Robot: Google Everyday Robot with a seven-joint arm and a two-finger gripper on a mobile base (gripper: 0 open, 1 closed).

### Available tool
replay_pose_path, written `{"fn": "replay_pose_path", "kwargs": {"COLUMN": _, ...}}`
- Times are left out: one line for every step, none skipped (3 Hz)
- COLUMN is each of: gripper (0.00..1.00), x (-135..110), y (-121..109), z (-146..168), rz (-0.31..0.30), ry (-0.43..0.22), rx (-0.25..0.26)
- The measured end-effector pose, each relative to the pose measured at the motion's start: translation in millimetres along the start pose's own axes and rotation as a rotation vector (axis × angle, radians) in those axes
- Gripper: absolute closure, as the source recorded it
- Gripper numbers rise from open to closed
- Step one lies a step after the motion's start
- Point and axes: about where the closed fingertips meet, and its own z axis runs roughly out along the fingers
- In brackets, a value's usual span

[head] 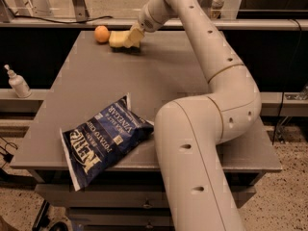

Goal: Move sponge near orange

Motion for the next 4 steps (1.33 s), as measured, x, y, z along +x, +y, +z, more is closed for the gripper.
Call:
{"fn": "replay_pose_path", "kwargs": {"gripper": 0.35, "x": 2, "y": 1, "z": 2, "rz": 0.001, "ry": 0.004, "rx": -0.006}}
{"fn": "replay_pose_path", "kwargs": {"gripper": 0.12, "x": 2, "y": 1, "z": 3, "rz": 0.000, "ry": 0.004, "rx": -0.010}}
{"fn": "replay_pose_path", "kwargs": {"gripper": 0.00, "x": 3, "y": 1, "z": 2, "rz": 0.002, "ry": 0.005, "rx": -0.012}}
{"fn": "replay_pose_path", "kwargs": {"gripper": 0.00, "x": 6, "y": -2, "z": -7, "rz": 0.012, "ry": -0.010, "rx": -0.011}}
